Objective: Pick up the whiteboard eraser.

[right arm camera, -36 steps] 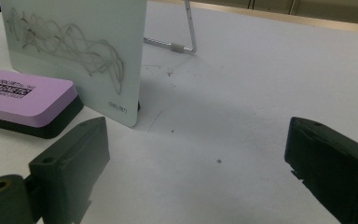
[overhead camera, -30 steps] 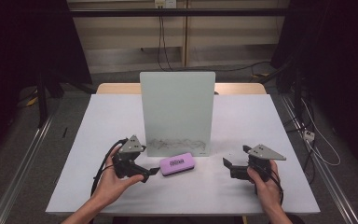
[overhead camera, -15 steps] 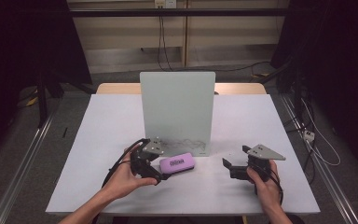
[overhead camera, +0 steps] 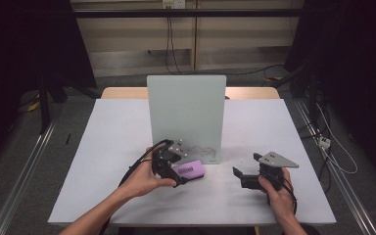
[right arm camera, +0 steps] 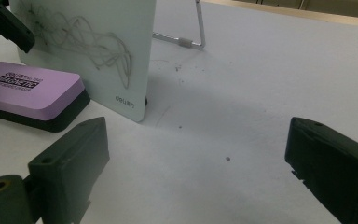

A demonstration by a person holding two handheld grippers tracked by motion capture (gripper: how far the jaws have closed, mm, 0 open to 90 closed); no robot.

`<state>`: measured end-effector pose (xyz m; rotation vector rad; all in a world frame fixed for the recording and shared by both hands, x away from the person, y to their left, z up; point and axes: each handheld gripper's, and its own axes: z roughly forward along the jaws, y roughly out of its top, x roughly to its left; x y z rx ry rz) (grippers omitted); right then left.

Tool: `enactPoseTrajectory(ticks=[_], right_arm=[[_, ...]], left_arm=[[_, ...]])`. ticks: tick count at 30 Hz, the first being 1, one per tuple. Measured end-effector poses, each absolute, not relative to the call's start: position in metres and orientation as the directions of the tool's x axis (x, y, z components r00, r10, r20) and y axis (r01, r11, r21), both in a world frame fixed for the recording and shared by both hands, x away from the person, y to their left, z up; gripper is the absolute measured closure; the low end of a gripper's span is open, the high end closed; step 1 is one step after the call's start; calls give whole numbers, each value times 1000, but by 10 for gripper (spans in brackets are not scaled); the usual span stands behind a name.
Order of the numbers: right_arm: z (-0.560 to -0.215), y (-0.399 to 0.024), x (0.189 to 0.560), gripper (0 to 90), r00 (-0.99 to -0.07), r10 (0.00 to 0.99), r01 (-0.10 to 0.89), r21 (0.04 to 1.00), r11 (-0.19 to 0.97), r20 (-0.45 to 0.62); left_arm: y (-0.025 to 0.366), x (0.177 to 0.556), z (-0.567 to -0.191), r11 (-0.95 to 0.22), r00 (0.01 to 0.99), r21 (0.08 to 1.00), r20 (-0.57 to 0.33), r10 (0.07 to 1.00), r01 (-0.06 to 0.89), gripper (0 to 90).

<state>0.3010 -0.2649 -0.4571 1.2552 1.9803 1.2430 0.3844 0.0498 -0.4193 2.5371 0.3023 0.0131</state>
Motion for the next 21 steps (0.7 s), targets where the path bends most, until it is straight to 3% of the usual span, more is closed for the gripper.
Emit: enactPoseTrajectory(ticks=[6,9,15,16,21], right_arm=[[-457,-264,301,63,-463,883,449,878,164,72],[-457,-263,301,64,-465,882,449,878,166,71],[-458,-264,301,64,-466,882,450,878,165,73],[-458,-263,301,64,-468,881,451,876,169,71],[-458,-263,301,64,-470,880,456,872,177,67]], left_arm=[[40,388,-421,-838,979,511,-42,197,191,179],[34,390,-422,-851,982,493,-40,183,179,268],[26,390,-426,-886,990,443,-16,143,135,330],[25,390,-426,-894,990,430,-3,140,127,378],[22,393,-426,-904,990,407,-15,139,133,399]])
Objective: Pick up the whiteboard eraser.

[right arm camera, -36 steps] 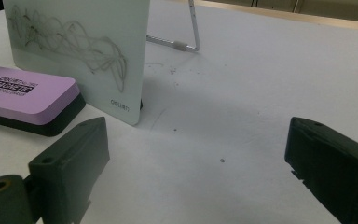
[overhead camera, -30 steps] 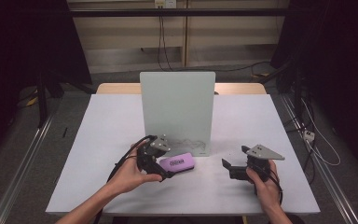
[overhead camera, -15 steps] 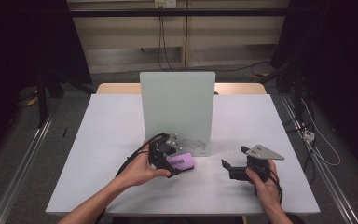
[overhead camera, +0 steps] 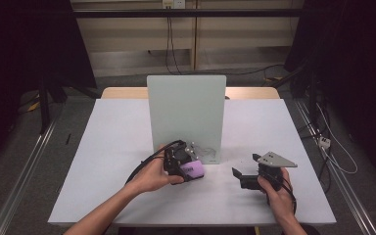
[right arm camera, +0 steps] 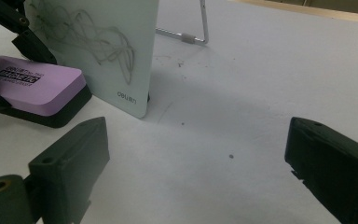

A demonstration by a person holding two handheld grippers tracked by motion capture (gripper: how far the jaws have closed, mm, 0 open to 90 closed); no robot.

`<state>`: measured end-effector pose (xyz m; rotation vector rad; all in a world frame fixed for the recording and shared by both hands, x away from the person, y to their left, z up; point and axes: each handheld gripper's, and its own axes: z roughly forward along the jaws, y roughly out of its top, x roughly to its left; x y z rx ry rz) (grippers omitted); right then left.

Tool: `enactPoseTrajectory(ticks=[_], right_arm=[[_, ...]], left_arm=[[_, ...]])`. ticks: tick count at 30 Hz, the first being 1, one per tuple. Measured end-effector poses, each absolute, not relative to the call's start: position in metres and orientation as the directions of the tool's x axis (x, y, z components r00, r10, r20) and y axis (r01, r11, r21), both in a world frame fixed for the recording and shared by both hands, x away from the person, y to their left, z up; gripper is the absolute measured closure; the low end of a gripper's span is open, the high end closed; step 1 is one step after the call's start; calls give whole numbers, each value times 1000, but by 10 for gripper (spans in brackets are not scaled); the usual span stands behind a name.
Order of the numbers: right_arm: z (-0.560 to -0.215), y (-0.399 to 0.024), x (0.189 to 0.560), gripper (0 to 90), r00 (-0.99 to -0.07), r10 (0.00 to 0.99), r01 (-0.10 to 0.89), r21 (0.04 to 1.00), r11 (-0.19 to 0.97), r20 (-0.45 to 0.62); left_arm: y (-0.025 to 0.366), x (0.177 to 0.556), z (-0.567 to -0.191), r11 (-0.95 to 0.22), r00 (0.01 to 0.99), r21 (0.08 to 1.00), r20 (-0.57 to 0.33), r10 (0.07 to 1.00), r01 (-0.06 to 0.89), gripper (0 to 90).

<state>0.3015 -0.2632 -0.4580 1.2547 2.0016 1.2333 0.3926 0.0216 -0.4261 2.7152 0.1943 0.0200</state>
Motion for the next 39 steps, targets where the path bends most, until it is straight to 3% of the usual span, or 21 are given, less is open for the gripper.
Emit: enactPoseTrajectory(ticks=[12,25,39], right_arm=[[-458,-263,302,64,-471,880,454,873,177,66],[-458,-263,302,64,-470,880,455,873,175,68],[-458,-263,304,64,-460,884,465,871,159,84]], left_arm=[[24,391,-422,-902,990,411,-5,144,134,406],[54,387,-407,-794,971,566,-50,236,222,407],[85,378,-397,-712,963,668,-24,267,215,407]])
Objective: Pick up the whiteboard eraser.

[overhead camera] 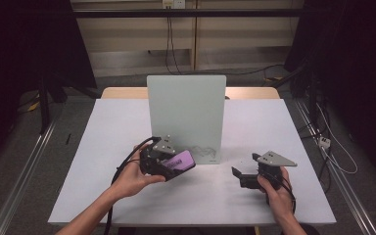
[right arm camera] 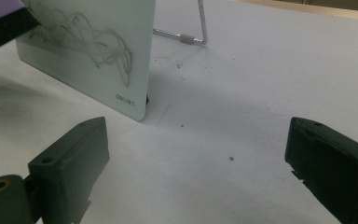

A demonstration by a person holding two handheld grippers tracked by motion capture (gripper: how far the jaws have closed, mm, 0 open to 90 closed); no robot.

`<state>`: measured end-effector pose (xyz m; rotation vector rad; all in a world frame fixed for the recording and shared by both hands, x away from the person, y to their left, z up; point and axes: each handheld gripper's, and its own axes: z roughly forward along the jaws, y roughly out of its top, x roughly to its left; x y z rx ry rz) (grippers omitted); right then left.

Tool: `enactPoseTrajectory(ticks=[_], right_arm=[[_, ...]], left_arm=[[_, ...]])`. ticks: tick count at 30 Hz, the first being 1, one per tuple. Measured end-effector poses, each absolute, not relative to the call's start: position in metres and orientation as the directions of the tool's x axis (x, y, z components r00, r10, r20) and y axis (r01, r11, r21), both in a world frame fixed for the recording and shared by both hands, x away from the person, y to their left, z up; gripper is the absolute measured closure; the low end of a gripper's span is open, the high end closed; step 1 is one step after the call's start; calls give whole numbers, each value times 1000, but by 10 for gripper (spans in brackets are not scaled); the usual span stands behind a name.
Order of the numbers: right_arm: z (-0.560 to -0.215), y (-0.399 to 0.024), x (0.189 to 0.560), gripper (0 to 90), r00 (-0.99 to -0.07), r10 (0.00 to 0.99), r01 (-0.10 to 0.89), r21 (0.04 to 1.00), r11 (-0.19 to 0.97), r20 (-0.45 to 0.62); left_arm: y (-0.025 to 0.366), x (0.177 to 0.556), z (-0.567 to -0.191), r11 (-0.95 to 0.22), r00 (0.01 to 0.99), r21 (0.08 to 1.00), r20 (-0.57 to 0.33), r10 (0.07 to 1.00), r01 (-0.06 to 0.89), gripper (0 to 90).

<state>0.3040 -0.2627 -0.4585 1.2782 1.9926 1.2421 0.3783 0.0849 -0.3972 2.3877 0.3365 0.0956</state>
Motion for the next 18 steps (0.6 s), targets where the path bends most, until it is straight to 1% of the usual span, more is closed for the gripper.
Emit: enactPoseTrajectory(ticks=[3,6,18], right_arm=[[-459,-264,306,64,-454,887,469,869,157,84],[-459,-263,306,64,-454,887,471,869,155,88],[-458,-267,300,64,-456,886,460,874,155,83]], left_arm=[[87,378,-396,-689,958,693,-10,286,213,407],[90,378,-394,-688,959,696,-6,282,206,407],[102,377,-386,-635,944,751,49,326,180,407]])
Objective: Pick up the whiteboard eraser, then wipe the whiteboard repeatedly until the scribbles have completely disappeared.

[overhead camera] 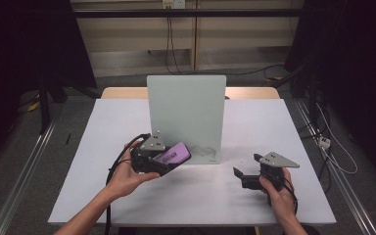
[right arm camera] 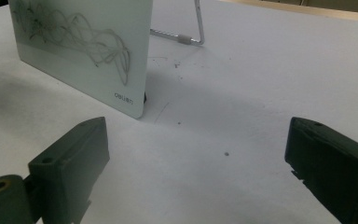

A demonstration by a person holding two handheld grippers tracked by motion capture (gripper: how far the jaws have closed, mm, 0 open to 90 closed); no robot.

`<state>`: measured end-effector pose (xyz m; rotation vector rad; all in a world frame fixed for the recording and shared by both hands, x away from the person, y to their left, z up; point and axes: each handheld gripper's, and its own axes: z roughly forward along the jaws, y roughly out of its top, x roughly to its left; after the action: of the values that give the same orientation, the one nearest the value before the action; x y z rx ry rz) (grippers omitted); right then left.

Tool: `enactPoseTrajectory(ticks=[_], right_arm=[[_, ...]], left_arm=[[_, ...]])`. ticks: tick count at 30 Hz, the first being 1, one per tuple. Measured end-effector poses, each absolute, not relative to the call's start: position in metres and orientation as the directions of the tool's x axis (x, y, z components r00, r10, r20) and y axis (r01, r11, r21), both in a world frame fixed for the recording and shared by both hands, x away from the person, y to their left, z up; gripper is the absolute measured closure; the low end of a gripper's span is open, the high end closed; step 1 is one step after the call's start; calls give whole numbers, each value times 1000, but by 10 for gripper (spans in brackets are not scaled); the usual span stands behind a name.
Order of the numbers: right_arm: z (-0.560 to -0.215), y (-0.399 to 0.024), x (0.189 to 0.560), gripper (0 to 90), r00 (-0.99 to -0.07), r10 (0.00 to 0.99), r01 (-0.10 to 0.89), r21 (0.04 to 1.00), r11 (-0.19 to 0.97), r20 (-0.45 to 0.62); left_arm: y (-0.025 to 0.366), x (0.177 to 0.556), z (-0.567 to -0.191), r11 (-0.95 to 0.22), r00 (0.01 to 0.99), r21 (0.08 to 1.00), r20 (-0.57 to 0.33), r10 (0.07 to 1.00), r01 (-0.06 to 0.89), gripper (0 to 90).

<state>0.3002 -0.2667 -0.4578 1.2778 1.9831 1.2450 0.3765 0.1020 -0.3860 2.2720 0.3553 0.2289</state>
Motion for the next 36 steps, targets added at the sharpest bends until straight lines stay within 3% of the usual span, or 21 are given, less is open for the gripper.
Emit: enactPoseTrajectory(ticks=[9,19,25,36], right_arm=[[-459,-264,305,64,-456,886,467,871,153,89],[-458,-265,300,64,-470,880,452,875,172,70],[-457,-267,299,64,-467,881,451,877,167,72],[-458,-264,300,64,-474,878,451,875,177,67]], left_arm=[[106,378,-385,-621,944,767,61,323,163,407],[111,378,-381,-636,925,763,153,349,114,407],[109,377,-387,-661,898,749,252,361,56,407],[109,377,-396,-684,900,729,291,324,10,407]])
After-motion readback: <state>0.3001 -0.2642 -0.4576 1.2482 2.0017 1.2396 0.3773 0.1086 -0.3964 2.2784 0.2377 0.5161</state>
